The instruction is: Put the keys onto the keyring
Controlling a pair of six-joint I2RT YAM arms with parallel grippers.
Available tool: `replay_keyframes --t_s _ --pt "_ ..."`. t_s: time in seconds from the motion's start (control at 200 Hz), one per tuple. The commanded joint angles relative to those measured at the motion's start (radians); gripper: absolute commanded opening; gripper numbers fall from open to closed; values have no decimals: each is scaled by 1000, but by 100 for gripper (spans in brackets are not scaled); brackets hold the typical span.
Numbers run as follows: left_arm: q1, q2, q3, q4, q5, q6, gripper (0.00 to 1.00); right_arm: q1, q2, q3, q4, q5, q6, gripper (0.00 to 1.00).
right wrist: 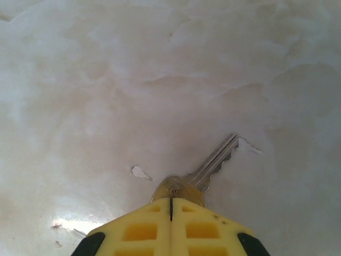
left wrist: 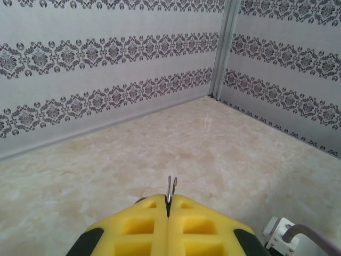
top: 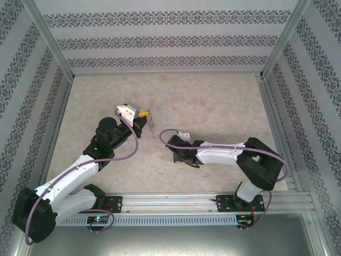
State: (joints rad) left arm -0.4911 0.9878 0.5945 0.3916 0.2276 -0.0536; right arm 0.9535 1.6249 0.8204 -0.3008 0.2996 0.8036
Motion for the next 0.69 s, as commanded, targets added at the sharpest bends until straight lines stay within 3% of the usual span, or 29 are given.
replay_keyframes --t_s 0.0,0.21,0.345,0.52,0.69 --pt "-1 -1 8 75 11 1 0 7 -12 -17 -4 21 -7 0" --pt "-2 15 21 66 30 -8 0 -41 -168 -49 27 27 -104 0" --pt "-1 39 45 48 87 -11 0 -113 -346 -94 151 -59 -254 0" --pt "-1 95 106 4 213 -25 0 -261 -498 -166 332 -335 -382 0" --pt "-2 156 166 -32 358 -30 0 -424 -615 -293 601 -652 -379 0"
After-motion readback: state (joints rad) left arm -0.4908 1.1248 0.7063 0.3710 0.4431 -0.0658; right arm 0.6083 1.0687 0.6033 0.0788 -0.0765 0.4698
